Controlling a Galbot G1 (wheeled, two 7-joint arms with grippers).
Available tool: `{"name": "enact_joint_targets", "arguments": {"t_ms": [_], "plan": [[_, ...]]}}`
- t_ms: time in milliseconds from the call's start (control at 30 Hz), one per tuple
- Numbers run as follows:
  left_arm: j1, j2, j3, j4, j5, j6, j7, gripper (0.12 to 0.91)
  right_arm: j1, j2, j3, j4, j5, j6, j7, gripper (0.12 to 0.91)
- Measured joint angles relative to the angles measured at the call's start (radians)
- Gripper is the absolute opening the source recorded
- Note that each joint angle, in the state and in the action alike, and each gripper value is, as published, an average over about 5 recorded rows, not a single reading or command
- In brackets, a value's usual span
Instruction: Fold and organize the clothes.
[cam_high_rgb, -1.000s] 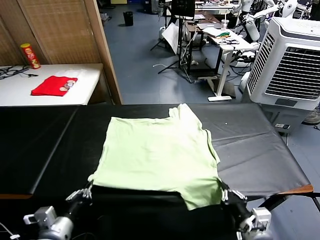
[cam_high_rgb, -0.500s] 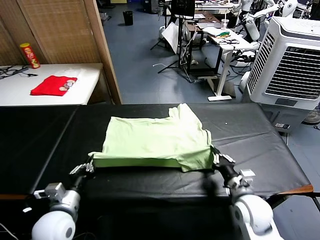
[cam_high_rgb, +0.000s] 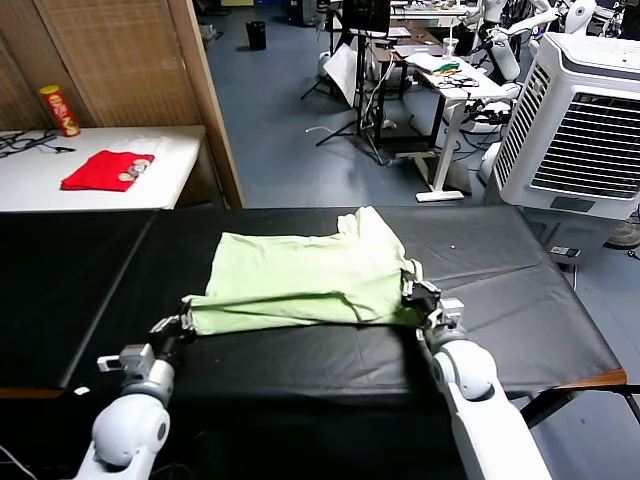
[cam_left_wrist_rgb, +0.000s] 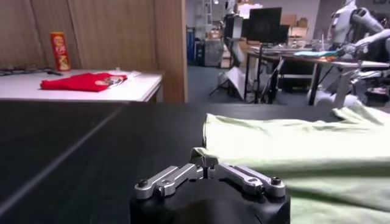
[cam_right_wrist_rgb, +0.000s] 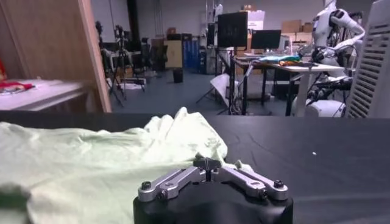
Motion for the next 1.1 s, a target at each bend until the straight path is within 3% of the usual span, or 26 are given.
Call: {"name": "enact_joint_targets", "arguments": {"t_ms": [100, 300, 400, 500, 633, 800, 1000, 1100], "plan": [[-0.001, 0.003, 0.004, 0.005, 0.004, -0.001, 0.002, 0.288, -0.046, -0.017, 0.012, 0.054, 0.009, -0.034, -0.015, 0.367], [0.032, 0.019, 0.001, -0.024, -0.004, 0.009, 0.009, 0.639, -0.168, -0.040, 0.043, 0.187, -0.012, -0.060, -0.021, 0.693], [0.057, 0.024, -0.002, -0.047, -0.021, 0.017, 0.016, 0.755, -0.218, -0.043, 0.052, 0.226, -0.023, -0.058, -0.027, 0.780], [0.082, 0.023, -0.002, -0.063, -0.046, 0.026, 0.022, 0.789, -0.252, -0.043, 0.053, 0.248, -0.033, -0.058, -0.034, 0.789], [0.103, 0.018, -0.004, -0.067, -0.081, 0.039, 0.025, 0.798, -0.273, -0.039, 0.050, 0.264, -0.042, -0.059, -0.037, 0.704], [0.110, 0.017, -0.007, -0.066, -0.097, 0.046, 0.030, 0.760, -0.286, -0.036, 0.048, 0.267, -0.048, -0.061, -0.037, 0.517], [0.108, 0.019, -0.007, -0.057, -0.102, 0.047, 0.041, 0.465, -0.304, -0.032, 0.050, 0.281, -0.050, -0.065, -0.034, 0.205], [0.107, 0.025, -0.006, -0.055, -0.102, 0.047, 0.042, 0.297, -0.312, -0.032, 0.054, 0.290, -0.047, -0.067, -0.030, 0.135]]}}
